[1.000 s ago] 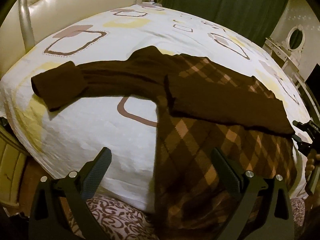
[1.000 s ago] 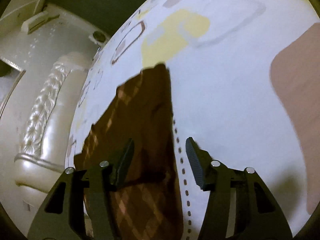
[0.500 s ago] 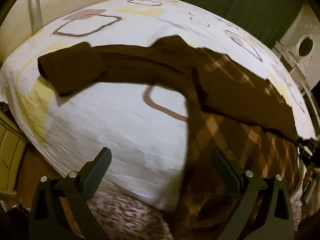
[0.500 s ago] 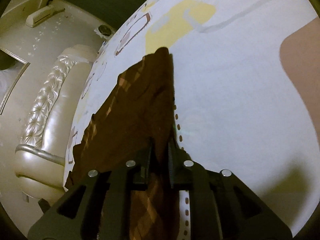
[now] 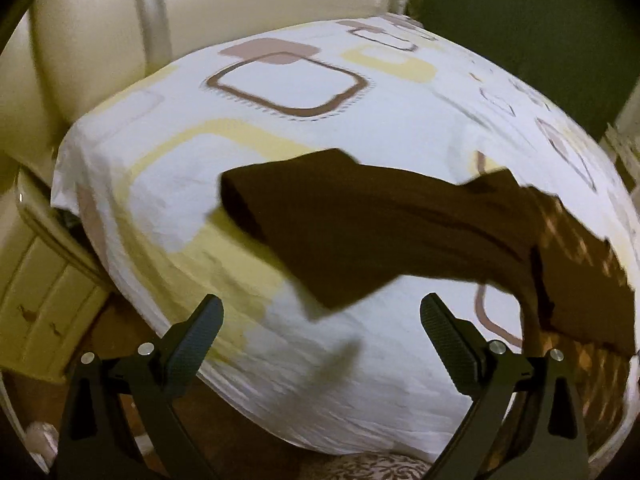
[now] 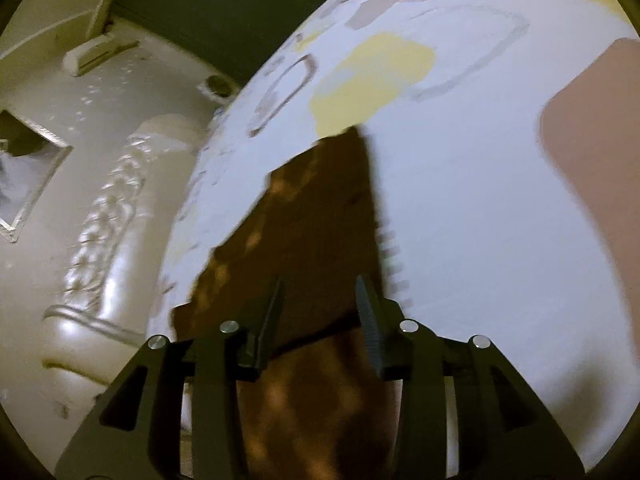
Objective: Fold small clothes
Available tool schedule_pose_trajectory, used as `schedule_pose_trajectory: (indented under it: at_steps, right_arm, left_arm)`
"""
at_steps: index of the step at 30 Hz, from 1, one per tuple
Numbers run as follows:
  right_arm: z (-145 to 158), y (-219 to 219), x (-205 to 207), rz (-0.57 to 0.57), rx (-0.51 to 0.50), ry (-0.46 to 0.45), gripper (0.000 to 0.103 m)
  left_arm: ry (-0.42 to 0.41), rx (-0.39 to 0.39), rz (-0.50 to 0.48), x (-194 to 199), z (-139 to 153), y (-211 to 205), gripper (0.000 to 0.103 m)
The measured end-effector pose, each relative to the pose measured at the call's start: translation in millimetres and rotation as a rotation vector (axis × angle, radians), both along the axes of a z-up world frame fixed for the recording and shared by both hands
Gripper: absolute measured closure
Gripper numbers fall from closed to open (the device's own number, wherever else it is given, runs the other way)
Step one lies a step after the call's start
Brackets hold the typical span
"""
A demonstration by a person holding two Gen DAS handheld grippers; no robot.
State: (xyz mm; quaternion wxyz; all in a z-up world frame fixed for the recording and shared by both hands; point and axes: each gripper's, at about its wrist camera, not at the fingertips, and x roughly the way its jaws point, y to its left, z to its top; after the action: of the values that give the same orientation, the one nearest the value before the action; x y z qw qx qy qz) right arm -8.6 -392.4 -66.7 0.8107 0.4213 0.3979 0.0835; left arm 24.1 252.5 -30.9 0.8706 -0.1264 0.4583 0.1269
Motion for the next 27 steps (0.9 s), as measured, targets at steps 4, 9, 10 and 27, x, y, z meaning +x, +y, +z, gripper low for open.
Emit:
schedule_pose_trajectory:
  at_steps: [4,9,10,27]
  right_arm:
    - [10.6,67.3,19.9,0.171,0.121,-0.033,0.065]
    - [3.1,213.4,51.5,0.506,0.344,0.017,0.059]
    - [0.3,247.8,56.9,0.571,0.377,0.03,0.058]
    - [-48.3,481.3,116.9,0.767,0.206,0.105,0.058]
  left_arm:
    - [-0.01,-0.063,0.044,-7.2,-6.1,15.7,0.005]
    - [-0.04,-0.09,0.044,-13.7,-6.6,19.6,0.005]
    - [-0.056,-0.102,0.04,-15.8,-6.1,19.7,0.005]
    - [-0.184,-0.21,0.03,-39.7,-11.2,46.9,0.005]
